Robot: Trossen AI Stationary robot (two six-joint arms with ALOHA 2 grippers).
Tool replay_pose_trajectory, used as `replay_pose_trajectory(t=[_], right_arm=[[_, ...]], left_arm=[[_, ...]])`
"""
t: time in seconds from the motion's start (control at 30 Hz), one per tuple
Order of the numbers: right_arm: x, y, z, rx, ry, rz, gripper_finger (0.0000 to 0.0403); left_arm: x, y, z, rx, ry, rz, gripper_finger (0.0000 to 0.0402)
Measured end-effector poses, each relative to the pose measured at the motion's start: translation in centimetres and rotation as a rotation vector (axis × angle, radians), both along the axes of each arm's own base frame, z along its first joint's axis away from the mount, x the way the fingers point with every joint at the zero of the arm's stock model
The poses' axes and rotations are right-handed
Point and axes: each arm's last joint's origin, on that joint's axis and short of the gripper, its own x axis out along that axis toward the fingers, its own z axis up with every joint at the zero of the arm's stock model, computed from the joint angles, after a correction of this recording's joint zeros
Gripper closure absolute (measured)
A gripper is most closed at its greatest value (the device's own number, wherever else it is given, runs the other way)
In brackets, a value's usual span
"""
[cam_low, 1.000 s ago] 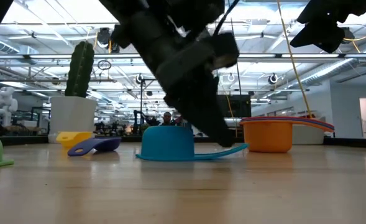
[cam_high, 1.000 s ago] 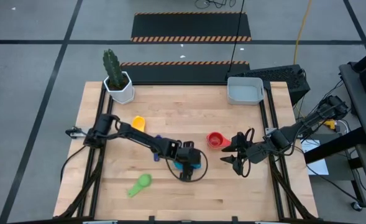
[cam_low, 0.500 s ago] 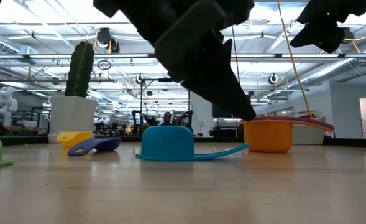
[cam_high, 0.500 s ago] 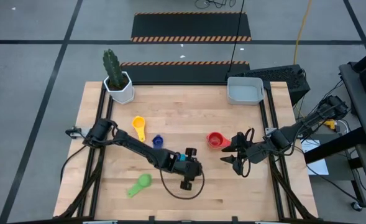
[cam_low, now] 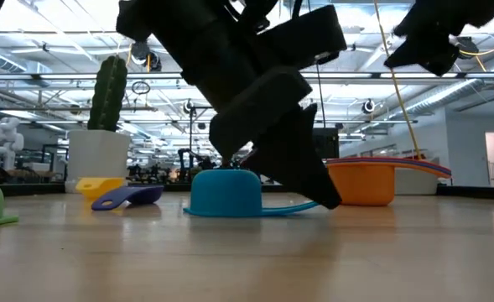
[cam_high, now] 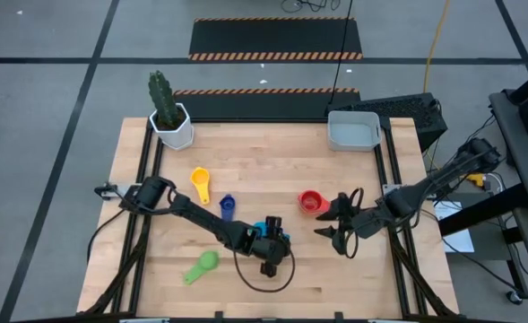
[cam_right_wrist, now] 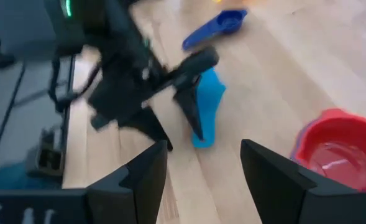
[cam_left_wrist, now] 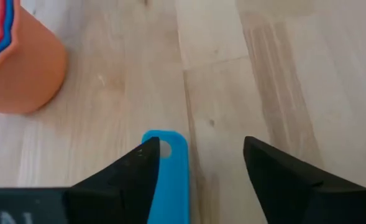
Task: Nest measuring cups in basket
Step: Stack the light blue measuring cup on top of the red measuring cup
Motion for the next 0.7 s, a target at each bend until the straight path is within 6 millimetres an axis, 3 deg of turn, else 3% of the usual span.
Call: replay_pose_trajectory(t=[0.17,0.33,0.7], right_arm=[[2.2,1.6,-1.1,-0.053,-0.070,0.163,0.0207],[4.2,2.3,-3.2,-0.166,-0.072,0.221,0.0207],[9.0,4.7,-7.9,-0.555,0.105,0.440,0.0207]], left_arm=[[-0.6,-0.5,3.0,-0.099,0.019,0.019,0.0157],[-2.2,-0.1,6.4,-0.180,0.106,0.115,0.0187],[-6.1,-0.6,9.9,-0.205,0.123,0.075,0.0267]])
